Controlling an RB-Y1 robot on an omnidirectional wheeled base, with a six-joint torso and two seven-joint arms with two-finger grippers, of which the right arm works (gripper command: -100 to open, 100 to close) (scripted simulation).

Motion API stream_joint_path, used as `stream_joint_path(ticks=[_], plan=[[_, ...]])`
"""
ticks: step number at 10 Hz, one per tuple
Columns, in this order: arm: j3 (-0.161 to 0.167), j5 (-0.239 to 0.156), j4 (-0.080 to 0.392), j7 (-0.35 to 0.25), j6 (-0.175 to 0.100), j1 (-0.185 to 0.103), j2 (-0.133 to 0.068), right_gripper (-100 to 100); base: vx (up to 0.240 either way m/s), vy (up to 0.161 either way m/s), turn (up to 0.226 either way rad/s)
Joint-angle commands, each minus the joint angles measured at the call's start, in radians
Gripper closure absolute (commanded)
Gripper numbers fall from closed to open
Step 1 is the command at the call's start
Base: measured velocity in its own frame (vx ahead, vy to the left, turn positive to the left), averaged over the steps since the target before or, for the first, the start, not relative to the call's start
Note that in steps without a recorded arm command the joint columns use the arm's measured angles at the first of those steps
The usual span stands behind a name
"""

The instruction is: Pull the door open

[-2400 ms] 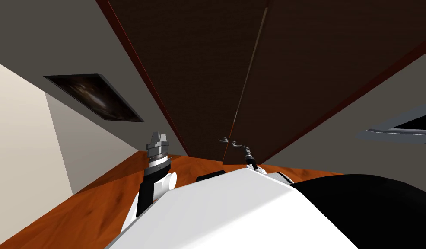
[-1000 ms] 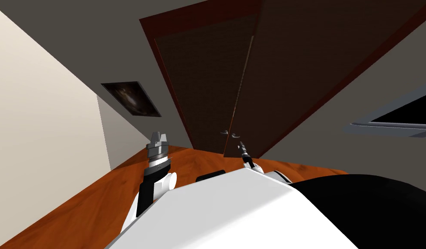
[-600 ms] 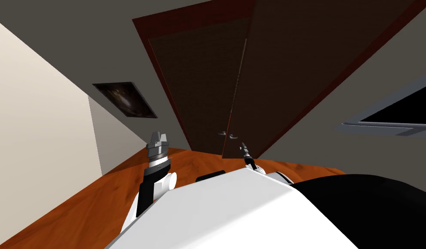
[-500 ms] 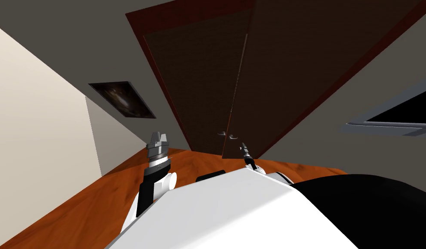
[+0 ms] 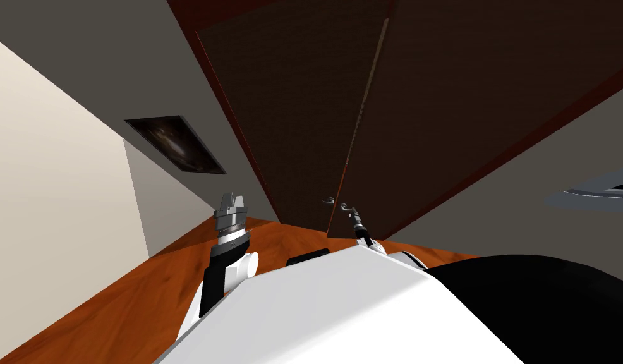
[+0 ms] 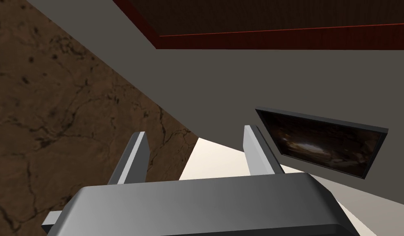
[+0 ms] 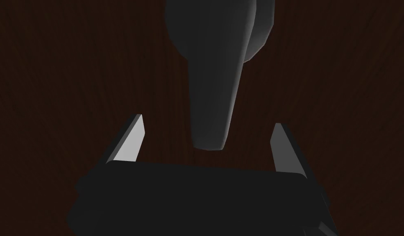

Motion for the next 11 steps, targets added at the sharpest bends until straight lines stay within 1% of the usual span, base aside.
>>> stream_joint_path(ticks=[1,2,7,8,10,11], plan=[[0.0,0.0,0.0,0.0,0.0,0.0,0.0,-100,0.055,0.013,0.01],[0.0,0.0,0.0,0.0,0.0,0.0,0.0,100,0.0,0.0,0.0],[0.0,0.0,0.0,0.0,0.0,0.0,0.0,100,-0.011,-0.002,0.003],[0.014,0.009,-0.001,-0.016,-0.009,0.011,-0.009,100,-0.131,-0.003,0.088],[0.018,0.012,-0.002,-0.021,-0.012,0.013,-0.011,100,-0.181,-0.036,0.051],[0.042,0.028,-0.007,-0.045,-0.027,0.021,-0.021,100,-0.186,-0.041,0.122]])
